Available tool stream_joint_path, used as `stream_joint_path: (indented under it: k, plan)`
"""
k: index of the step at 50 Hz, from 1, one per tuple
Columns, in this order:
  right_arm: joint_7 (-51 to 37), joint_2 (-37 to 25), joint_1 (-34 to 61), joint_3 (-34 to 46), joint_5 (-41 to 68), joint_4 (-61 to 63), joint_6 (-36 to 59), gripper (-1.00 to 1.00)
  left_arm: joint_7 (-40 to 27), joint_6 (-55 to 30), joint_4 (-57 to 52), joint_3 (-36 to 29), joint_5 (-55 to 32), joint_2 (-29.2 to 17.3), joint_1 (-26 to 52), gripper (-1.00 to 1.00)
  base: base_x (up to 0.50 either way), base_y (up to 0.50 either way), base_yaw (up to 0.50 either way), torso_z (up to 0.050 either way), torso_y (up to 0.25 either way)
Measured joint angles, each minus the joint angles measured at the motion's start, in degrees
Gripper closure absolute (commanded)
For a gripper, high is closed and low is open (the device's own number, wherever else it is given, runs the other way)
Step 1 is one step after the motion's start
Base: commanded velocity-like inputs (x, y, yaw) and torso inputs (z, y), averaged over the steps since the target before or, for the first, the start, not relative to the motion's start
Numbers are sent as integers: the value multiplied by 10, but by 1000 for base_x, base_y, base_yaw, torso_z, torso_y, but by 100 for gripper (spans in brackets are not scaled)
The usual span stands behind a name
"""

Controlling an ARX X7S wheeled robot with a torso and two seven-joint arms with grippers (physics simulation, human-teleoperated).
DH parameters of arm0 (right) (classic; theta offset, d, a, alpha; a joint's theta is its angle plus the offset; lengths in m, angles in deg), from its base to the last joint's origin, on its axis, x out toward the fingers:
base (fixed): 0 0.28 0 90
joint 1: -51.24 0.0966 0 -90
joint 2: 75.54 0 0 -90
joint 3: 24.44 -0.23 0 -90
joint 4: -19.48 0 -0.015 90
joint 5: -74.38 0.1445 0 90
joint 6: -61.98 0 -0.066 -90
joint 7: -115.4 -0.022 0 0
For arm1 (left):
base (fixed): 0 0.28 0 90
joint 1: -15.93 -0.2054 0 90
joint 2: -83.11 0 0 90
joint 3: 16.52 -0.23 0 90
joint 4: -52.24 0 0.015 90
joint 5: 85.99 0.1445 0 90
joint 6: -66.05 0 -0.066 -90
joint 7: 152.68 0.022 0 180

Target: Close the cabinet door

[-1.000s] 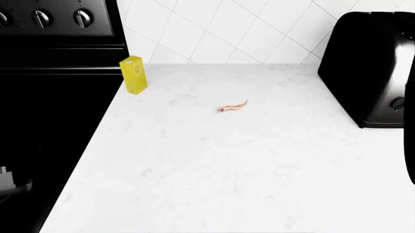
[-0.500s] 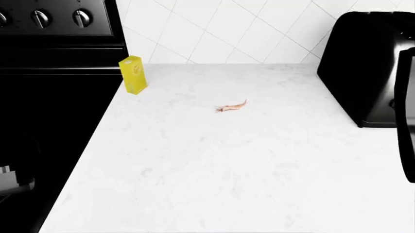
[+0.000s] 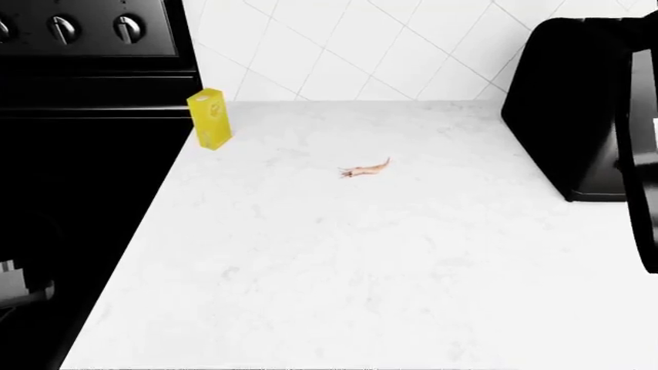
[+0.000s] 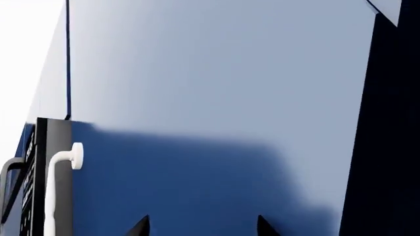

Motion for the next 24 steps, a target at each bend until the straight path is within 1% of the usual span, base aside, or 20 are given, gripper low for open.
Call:
stream_joint_path:
  k: [17, 24]
  plan:
    - [18, 5, 9, -7, -21, -21, 13, -100, -3, 0, 0, 0, -1, -3, 1, -100, 0, 0, 0, 1, 0]
    - [-76, -38, -28, -16, 25, 103, 134, -100, -3, 2, 3, 0, 0, -2, 0, -100, 0, 0, 0, 0, 0]
